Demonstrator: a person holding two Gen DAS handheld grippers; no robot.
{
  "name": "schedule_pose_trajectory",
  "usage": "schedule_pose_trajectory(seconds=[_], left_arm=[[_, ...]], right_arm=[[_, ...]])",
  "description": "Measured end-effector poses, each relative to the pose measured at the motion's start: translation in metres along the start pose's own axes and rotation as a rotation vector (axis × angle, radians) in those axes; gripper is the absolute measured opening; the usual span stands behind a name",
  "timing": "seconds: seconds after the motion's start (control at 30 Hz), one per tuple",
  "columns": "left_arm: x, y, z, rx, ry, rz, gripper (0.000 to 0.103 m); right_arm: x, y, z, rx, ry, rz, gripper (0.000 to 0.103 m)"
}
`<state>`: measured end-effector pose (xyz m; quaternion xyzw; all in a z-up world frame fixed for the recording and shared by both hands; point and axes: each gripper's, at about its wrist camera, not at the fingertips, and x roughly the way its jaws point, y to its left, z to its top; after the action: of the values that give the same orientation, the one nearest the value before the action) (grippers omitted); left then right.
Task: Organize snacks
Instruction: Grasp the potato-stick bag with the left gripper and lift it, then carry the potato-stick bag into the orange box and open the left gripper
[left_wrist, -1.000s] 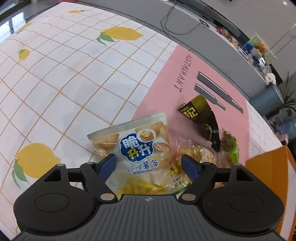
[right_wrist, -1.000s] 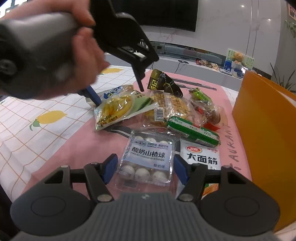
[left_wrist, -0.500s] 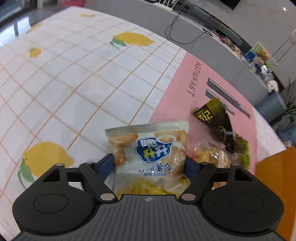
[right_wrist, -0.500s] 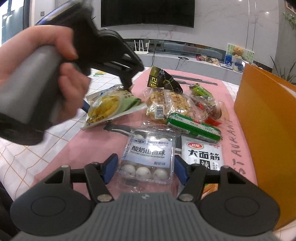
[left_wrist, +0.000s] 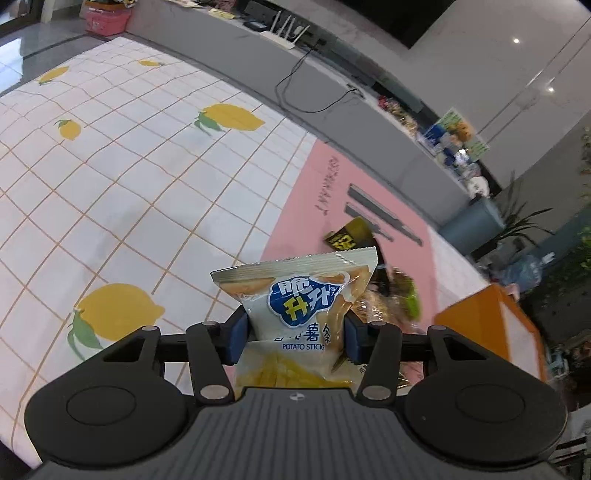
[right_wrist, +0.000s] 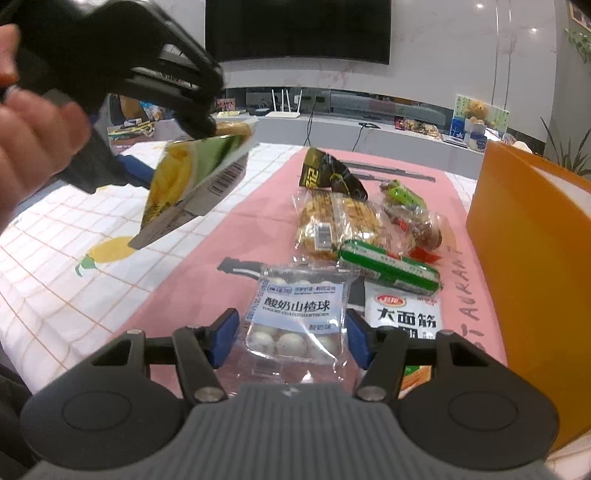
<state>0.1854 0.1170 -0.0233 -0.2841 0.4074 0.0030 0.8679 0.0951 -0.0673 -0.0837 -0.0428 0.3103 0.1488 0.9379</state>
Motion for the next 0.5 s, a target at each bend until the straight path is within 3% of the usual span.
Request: schedule_pose_trajectory(seconds=[0.3,0.5], left_arm=[[-0.045,-0.011,-0.015,0.113,-0.125,-0.043,0.057],[-0.064,-0.020,-0.019,0.120,-0.143,-0.118,0.057]], right_arm=[[-0.033,-0.002,0.016,0.027,-0.080,0.021,0.059],[-0.066,-0.022,0.035,0.108,-0.162,0.028,0.059]])
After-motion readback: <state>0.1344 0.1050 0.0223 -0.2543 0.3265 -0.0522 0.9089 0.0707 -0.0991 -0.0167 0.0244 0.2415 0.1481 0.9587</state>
